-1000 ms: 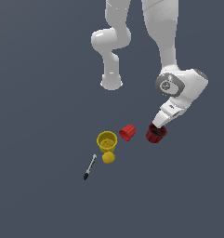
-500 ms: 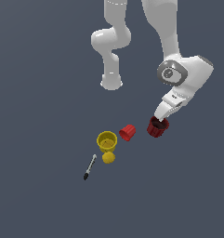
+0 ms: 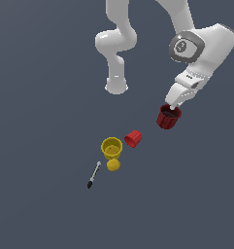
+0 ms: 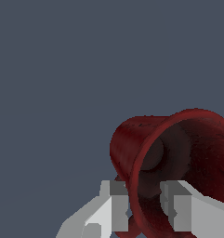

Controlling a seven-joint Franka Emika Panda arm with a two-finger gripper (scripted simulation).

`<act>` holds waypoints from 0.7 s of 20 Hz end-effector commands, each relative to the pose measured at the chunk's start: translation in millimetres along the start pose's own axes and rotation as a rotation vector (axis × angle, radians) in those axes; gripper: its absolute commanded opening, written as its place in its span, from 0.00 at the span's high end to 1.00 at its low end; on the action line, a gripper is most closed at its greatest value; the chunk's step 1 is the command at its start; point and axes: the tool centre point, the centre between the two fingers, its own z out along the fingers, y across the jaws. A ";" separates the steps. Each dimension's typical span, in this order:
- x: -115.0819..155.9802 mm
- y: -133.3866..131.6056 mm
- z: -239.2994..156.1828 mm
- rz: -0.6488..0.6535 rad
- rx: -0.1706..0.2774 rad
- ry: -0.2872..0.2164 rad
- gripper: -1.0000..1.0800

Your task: Pick up a designated object from a clutter of objects.

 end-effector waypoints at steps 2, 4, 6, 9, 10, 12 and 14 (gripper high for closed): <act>-10.5 4.6 -37.4 -0.001 0.002 0.003 1.00; -17.0 7.4 -59.5 -0.001 0.003 0.003 1.00; -23.3 10.2 -81.3 -0.001 0.004 0.003 1.00; -32.1 14.4 -112.4 -0.001 0.004 0.003 1.00; -34.9 15.8 -122.4 -0.001 0.004 0.003 1.00; -40.1 18.6 -141.5 -0.001 0.004 0.003 1.00; -44.9 21.2 -159.3 -0.001 0.004 0.003 1.00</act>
